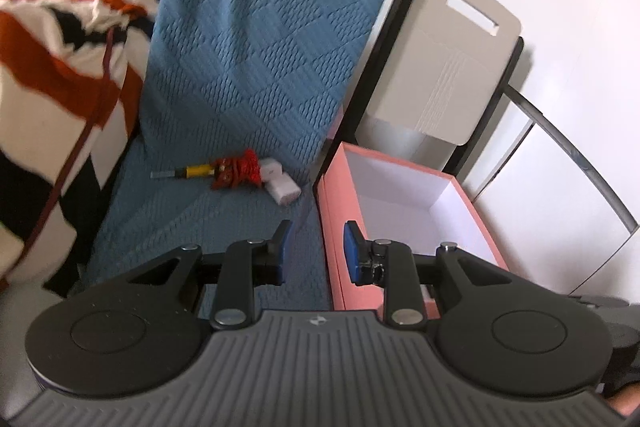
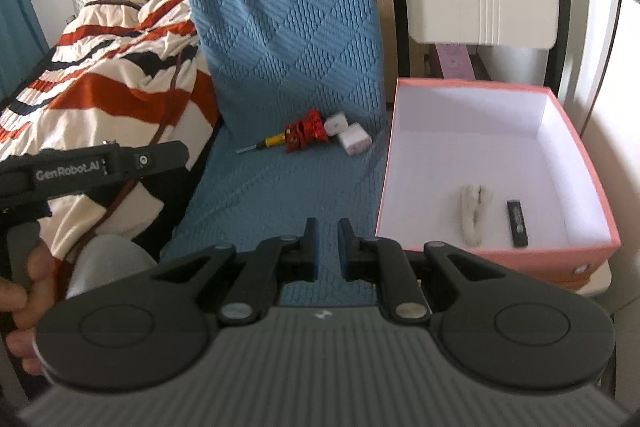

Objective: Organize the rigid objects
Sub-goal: 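Withdraw both tools from the box back toward the cushion, then grasp the red lion figurine with the left gripper while the right gripper grasps the small white charger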

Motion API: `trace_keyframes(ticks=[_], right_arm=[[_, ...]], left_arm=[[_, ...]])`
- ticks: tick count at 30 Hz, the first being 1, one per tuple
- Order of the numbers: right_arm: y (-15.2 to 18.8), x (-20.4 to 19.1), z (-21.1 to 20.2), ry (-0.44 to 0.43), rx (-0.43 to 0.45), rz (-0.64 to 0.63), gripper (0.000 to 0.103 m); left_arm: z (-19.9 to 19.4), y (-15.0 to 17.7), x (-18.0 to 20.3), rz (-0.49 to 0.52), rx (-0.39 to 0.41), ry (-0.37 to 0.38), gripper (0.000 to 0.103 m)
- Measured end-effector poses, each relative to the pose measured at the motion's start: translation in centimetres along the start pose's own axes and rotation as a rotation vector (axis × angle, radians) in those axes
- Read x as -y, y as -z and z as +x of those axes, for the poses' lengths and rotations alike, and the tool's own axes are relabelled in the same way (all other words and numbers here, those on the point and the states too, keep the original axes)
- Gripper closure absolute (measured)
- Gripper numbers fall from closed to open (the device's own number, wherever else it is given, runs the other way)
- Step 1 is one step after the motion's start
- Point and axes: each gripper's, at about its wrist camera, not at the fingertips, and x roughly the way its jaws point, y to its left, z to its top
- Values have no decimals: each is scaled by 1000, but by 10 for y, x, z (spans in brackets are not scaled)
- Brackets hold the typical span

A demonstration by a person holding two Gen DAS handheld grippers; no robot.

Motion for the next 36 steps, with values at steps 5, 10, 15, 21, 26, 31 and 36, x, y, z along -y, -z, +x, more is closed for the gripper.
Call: trace_keyframes(ticks=[5,10,15,21,26,31,36], right_arm=[[7,-3,13,9,-8,24,89],[-1,-4,37,6,-2,40,89],[-9,-7,66,-12,-1,34,89],[-18,-6,103,-27,-8,53,89],[-19,-5,135,-37,-20,66,89],[-30,1,157,-48,-12,111,89],[-47,2,177,-35,18,93,89]], left_arm=[[15,4,-21,-19,-28,-4,72],[37,-2,-34,-9,-27,-12,72],[62,-12,-50,-11,-26,-15,72],[106,-15,-78,-10,-6,-51,72],[143,-5,-103,-48,3,-54,72],[174,-8,-115,-70,-13,-24,72],[205,-24,-126,-29,-28,-40,72]])
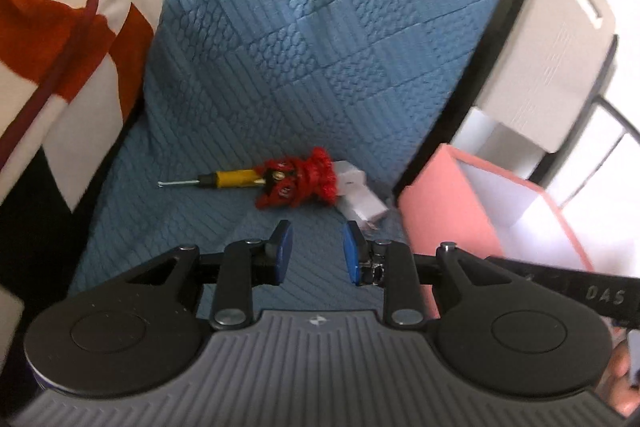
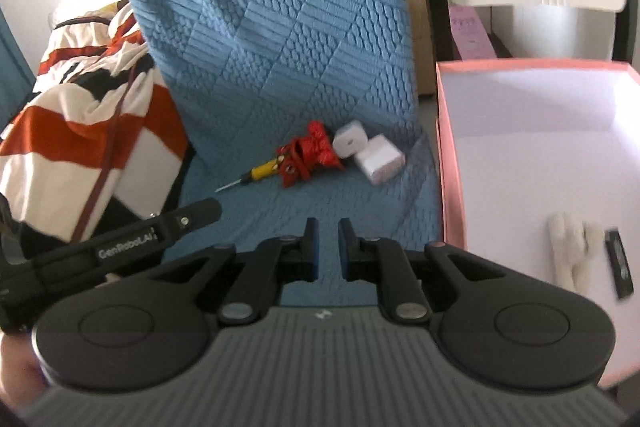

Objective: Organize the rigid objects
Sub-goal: 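Grasp the red lion figurine with the left gripper while the right gripper grasps the small white charger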

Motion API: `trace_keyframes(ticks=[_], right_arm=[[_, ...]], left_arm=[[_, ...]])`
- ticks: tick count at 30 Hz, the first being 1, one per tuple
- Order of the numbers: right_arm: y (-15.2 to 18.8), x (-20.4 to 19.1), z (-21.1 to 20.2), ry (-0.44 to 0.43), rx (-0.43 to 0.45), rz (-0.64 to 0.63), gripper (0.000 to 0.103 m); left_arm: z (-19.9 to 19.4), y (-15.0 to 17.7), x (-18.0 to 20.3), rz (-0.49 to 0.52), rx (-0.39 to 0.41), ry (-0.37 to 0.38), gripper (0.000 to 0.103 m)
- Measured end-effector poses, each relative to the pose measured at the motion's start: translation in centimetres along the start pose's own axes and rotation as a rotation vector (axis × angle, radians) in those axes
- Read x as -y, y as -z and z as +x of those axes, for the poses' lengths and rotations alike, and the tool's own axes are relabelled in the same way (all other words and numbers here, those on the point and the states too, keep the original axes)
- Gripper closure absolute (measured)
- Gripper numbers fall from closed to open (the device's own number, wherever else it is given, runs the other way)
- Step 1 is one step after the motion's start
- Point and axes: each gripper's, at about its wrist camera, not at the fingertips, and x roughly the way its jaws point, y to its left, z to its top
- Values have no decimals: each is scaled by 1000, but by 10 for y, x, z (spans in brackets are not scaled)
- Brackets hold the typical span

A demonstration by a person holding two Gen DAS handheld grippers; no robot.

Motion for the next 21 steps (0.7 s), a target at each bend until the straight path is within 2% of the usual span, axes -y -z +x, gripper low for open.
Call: trace_keyframes(ticks=[5,7,10,13,15,16,18,21], right_arm=[[-15,8,37,14,-5,-1,89],[-21,9,51,7,-9,-6,89],[-32,11,69,-22,-24,-23,89],[-45,12,91,-26,-40,-44,89],[-54,14,104,-13,-48,-38,87],[-59,15,111,-1,-51,-32,73],[-67,17,122,7,-55,-23,54],[-79,21,140,18,-73,-25,55]], left_arm=[[35,-17,-21,-24,-54,0,71],[48,-24,-24,-11,-71,6,56],[65,-29,-28,-8,-79,3,39],[83,-33,-28,27,-100,-18,33],[93,-36,-28,31,-108,3,28],[98,-37,-27,26,-108,16,24],[107,-39,-26,20,-108,28,19],[119,-40,-20,23,-115,52,16]])
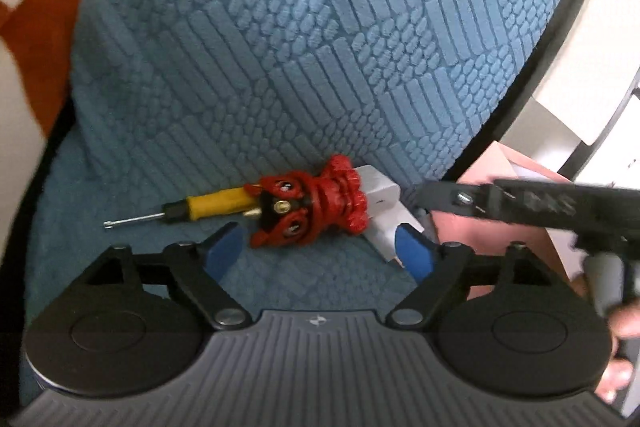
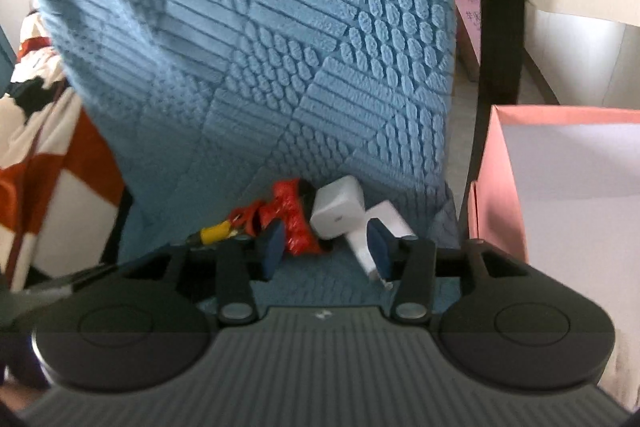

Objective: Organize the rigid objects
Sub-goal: 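Grasp the red lion figurine with the left gripper while the right gripper grasps the small white charger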

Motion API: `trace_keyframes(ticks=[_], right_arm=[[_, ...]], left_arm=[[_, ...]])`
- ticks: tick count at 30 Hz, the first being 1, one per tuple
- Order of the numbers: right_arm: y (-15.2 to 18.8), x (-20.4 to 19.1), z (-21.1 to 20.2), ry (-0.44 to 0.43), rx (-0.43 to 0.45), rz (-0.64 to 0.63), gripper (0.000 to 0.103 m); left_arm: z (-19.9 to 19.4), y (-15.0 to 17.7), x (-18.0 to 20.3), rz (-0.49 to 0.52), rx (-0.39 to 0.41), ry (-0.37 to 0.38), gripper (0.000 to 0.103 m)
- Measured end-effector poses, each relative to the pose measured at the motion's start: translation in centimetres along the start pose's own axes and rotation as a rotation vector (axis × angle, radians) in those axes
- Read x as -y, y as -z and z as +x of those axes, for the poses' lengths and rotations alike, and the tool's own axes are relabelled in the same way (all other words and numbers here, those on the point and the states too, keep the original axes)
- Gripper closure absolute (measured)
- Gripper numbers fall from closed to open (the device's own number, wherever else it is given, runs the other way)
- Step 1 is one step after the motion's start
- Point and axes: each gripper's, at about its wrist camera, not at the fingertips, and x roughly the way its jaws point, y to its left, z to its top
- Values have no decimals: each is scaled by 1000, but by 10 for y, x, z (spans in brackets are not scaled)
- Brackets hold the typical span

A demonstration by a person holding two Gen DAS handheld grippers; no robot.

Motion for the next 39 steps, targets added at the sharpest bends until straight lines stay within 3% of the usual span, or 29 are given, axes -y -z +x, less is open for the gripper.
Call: trace_keyframes(ticks=[10,13,17,28,31,37,39], right_arm=[[-30,32,69,-40,-108,123,55],[-32,43,85,-63,-151,169,56],[-37,56,92,-115,-178,237,56],[-38,91,103,-227,-266,395,57],[-37,97,101,-211,-265,402,65],[-36,106,96,-206,-255,405,70],[-38,106,93,-192,-250,381,71]], left_arm=[[26,-4,4,-22,28,-52,9],[33,-5,5,-35,14,-24,9],[45,-5,15,-4,1,-55,9],[62,-6,14,-64,10,-134,9],[63,-5,7,-85,9,-164,8],[76,-2,-17,-232,-41,-105,7],[77,-1,-20,-237,-42,-96,7]])
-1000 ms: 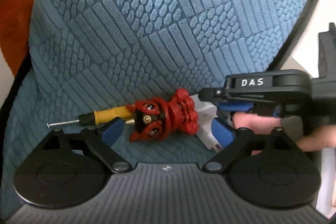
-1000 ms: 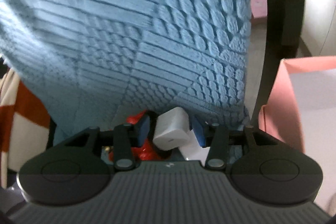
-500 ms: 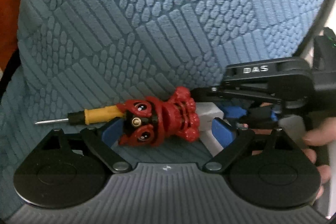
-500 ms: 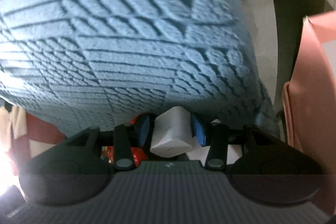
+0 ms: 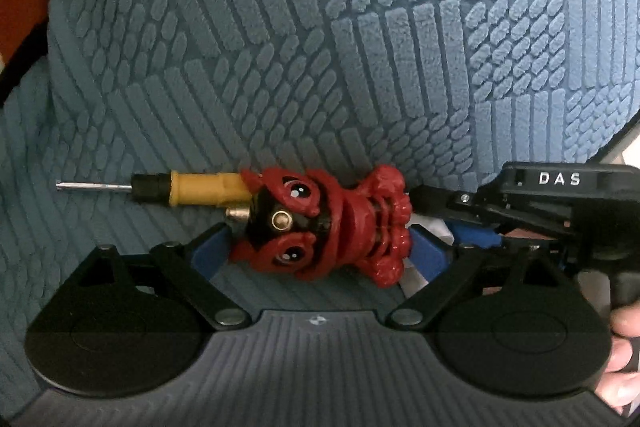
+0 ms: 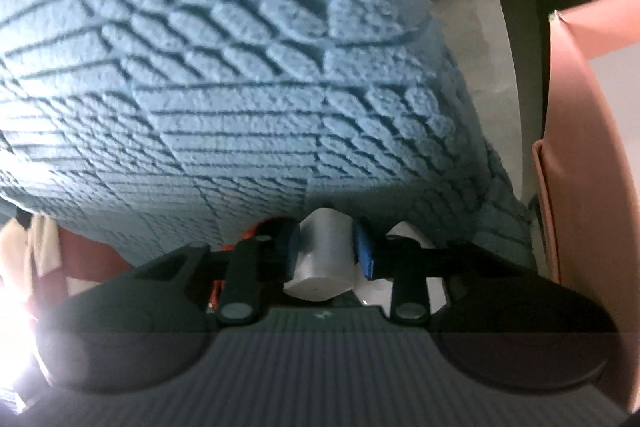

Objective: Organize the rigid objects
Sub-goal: 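Grasp the red lion figurine with the left gripper while the right gripper grasps the small white charger, then lift the red lion figurine with the left tool while the right tool lifts the charger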

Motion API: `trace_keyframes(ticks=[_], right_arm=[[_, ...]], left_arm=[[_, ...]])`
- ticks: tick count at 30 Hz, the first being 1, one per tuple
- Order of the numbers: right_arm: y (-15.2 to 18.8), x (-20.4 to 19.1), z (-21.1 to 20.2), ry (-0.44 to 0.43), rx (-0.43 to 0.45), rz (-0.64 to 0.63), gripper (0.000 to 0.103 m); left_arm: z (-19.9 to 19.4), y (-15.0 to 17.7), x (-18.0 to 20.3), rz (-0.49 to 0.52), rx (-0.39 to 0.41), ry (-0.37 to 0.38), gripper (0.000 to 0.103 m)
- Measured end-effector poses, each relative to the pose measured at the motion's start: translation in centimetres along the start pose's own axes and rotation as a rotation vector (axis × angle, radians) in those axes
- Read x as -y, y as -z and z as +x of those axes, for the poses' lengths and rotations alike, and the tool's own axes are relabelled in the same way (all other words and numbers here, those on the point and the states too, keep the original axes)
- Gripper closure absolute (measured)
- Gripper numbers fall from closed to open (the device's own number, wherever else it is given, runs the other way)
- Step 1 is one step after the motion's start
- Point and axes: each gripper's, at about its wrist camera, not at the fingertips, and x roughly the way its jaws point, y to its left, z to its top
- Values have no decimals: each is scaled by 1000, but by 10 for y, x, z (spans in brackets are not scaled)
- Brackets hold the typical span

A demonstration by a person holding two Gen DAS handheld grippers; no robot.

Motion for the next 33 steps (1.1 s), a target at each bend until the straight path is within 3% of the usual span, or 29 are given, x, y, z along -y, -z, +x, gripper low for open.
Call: trace_keyframes(ticks=[10,24,33], right_arm=[[11,-19,-4,38,23,-74,71],[71,-54,-1,101,25,-179,75],[114,-74,-3,146,18,-246,76]], left_arm=[[-15,-10,8,40,-12,-11,15],[-62,-17,-14,29,-6,-20,23],[-96,1,-29,25,15,-21,23]])
